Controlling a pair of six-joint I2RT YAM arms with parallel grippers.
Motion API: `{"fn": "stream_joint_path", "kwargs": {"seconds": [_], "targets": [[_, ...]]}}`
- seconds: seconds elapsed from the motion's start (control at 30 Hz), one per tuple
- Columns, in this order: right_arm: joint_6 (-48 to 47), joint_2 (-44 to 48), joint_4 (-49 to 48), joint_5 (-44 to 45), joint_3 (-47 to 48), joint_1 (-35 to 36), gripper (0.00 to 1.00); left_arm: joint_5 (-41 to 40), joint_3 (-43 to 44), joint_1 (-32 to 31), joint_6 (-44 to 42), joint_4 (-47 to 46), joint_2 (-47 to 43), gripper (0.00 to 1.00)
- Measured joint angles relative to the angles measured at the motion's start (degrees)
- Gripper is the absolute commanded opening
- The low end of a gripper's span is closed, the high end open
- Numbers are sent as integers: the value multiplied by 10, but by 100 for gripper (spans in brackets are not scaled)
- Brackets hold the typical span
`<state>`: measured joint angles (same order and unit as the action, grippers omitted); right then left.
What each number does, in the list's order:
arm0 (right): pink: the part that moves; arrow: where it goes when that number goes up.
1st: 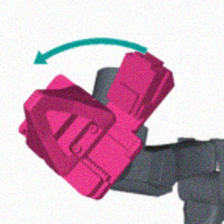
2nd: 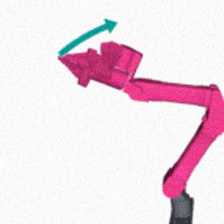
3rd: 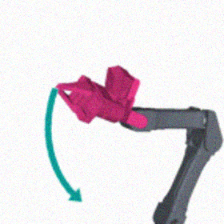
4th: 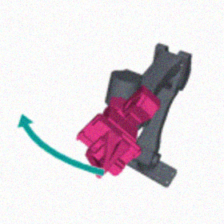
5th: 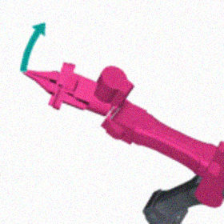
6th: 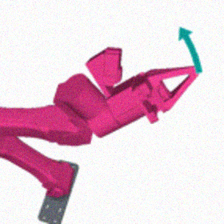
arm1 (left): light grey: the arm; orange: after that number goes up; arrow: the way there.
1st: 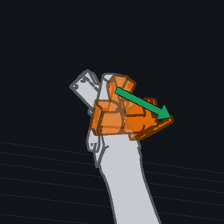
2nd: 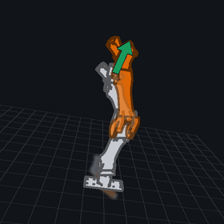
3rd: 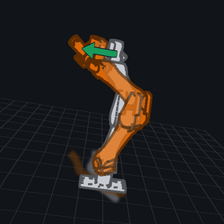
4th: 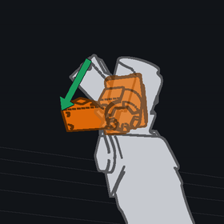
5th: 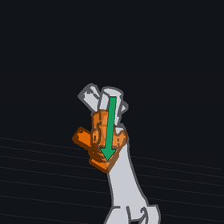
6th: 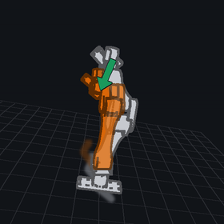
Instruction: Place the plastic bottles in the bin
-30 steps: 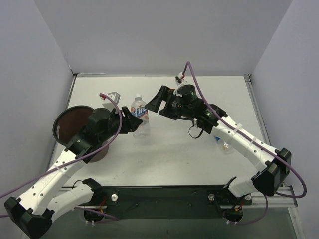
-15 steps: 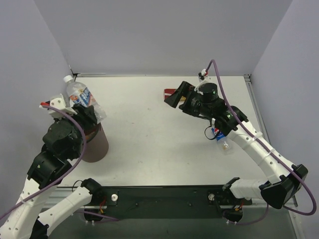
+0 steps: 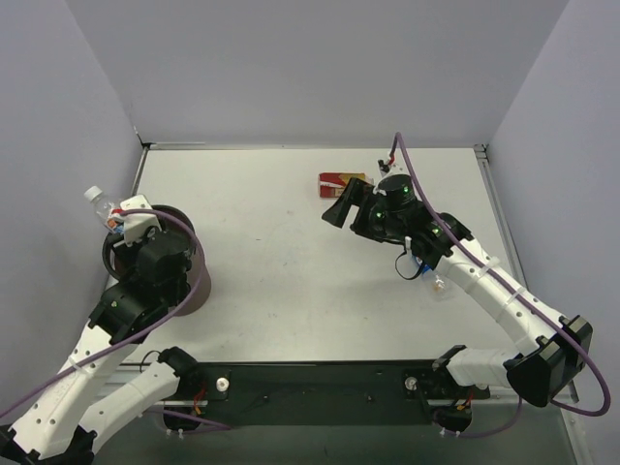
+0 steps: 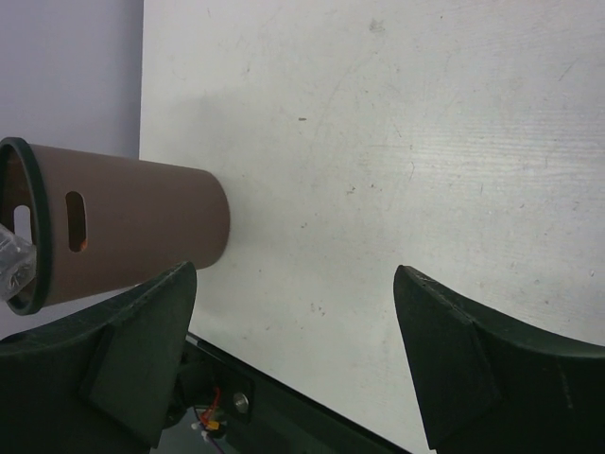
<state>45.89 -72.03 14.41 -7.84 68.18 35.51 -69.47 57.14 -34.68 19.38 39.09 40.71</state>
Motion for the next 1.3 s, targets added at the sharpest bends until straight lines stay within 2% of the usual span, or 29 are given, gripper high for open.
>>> {"fn": "stream_joint_path", "kwargs": {"seconds": [0.13, 0.17, 0.27, 0.6, 0.77, 0.93, 1.07, 1.3], "targets": [[-2, 1, 1, -1, -9, -2, 80, -3, -12, 0, 20, 22, 4, 52], [-3, 1, 1, -1, -10, -2, 81, -3, -12, 0, 24, 26, 3, 68], [-7, 1, 2, -1, -11, -2, 82, 8, -15, 0, 30, 31, -5, 83], [-45, -6, 51, 17, 12, -6, 84, 58, -15, 0, 22, 31, -27, 87], [-71, -18, 74, 38, 17, -55, 85, 106, 18, 0, 7, 32, -13, 87], [-99, -39, 82, 61, 14, -150, 86, 201, 72, 1, -4, 31, 11, 87], [-132, -80, 92, 102, 12, -220, 86, 316, 100, 2, -2, 27, 43, 87], [-217, -221, 113, 150, 27, -276, 87, 475, 100, 2, 10, 14, 84, 87]]}}
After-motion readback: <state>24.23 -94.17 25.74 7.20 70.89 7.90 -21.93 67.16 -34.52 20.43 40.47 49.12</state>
